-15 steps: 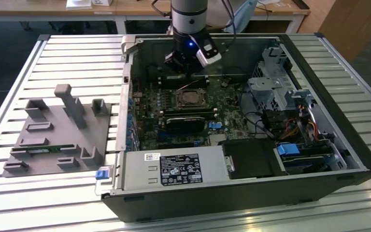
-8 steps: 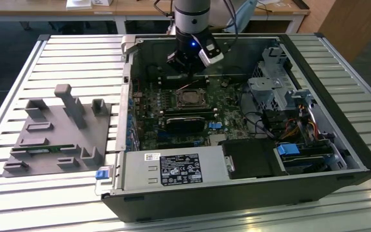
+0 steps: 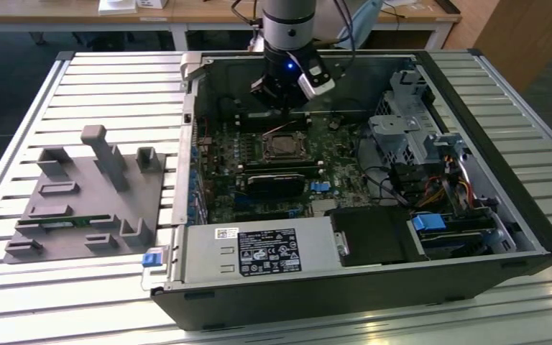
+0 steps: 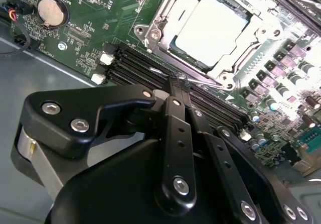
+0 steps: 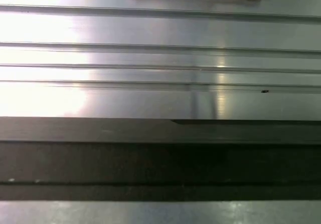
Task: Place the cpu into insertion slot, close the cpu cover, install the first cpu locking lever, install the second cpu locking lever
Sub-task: 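Install the first cpu locking lever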
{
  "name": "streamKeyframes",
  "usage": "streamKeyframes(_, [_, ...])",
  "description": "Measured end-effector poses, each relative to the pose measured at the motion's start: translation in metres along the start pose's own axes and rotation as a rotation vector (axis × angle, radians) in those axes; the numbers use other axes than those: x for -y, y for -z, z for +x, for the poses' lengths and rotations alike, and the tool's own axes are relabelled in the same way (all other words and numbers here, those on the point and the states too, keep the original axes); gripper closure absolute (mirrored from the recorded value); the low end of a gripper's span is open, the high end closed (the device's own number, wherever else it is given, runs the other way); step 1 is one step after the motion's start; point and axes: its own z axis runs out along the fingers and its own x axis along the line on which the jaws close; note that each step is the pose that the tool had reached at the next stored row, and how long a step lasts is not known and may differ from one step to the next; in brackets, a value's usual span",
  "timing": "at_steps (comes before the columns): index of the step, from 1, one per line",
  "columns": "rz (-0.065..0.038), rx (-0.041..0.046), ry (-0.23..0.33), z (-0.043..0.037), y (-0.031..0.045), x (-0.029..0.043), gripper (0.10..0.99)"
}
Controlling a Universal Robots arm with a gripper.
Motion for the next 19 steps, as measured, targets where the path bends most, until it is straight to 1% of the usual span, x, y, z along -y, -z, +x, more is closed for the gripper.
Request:
streamKeyframes(9, [0.0,-0.0029,0.0,-0.0058,-0.0035,0.0001,0.98])
streamKeyframes(19, [0.0,-0.0032,0.0,-0.0065,-0.0068,0.0024,0.98])
